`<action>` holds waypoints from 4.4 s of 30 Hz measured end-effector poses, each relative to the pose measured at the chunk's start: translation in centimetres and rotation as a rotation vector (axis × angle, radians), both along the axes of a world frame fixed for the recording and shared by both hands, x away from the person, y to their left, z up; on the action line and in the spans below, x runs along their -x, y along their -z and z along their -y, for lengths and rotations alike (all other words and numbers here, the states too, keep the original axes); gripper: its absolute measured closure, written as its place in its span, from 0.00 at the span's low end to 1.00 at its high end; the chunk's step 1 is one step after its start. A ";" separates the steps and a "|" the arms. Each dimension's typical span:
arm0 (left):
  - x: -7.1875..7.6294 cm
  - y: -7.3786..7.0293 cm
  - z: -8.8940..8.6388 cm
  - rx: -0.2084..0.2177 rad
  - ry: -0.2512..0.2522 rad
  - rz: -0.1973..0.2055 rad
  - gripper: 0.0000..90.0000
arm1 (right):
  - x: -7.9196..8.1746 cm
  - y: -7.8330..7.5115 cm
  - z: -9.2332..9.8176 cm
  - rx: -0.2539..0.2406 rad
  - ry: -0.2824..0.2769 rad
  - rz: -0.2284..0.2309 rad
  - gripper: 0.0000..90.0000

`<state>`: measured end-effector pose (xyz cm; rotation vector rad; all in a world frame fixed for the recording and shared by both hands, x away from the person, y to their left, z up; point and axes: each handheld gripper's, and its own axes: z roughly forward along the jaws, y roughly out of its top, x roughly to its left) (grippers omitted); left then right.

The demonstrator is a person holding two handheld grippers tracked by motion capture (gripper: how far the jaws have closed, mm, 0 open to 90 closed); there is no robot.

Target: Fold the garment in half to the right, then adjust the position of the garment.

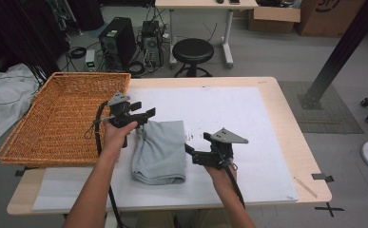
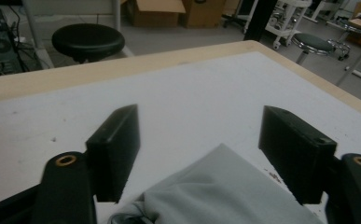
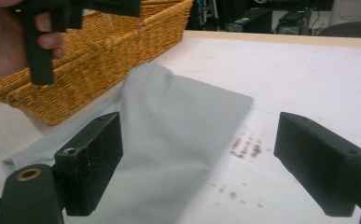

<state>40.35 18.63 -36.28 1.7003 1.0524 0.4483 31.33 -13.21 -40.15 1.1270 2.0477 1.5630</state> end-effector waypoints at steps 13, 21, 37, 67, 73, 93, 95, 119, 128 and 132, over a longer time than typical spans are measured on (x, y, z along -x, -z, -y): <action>1.3 -1.5 0.5 -0.005 -0.016 0.043 0.19 | -0.8 -1.0 3.9 0.002 0.080 0.008 0.16; 2.2 -2.1 0.9 -0.011 -0.014 0.069 0.19 | -0.8 -1.6 5.6 -0.016 0.119 0.013 0.16; 2.7 -2.4 1.2 -0.011 -0.020 0.069 0.19 | -0.4 -1.8 6.1 -0.019 0.123 0.022 0.17; 6.1 0.6 1.9 -0.097 -0.098 0.010 0.21 | -9.4 -0.2 2.2 0.063 -0.031 -0.077 0.39; 7.6 1.8 1.9 -0.136 -0.092 0.010 0.22 | -12.9 1.1 -0.2 0.056 -0.081 -0.136 0.41; 11.7 4.6 1.0 -0.161 -0.093 -0.010 0.22 | -16.0 4.3 -4.9 0.259 -0.184 -0.221 0.96; 12.0 4.8 1.0 -0.159 -0.096 -0.014 0.22 | -16.0 3.9 -4.9 0.262 -0.185 -0.209 0.97; 14.4 8.4 0.8 -0.250 -0.156 -0.117 0.69 | -15.8 3.8 -4.6 0.220 -0.162 -0.210 0.95; 14.9 7.6 1.1 -0.257 -0.211 -0.167 0.92 | -15.6 3.5 -4.6 0.246 -0.128 -0.185 0.97; 15.7 7.4 1.0 -0.256 -0.217 -0.189 0.92 | -15.6 3.6 -4.7 0.274 -0.079 -0.184 0.99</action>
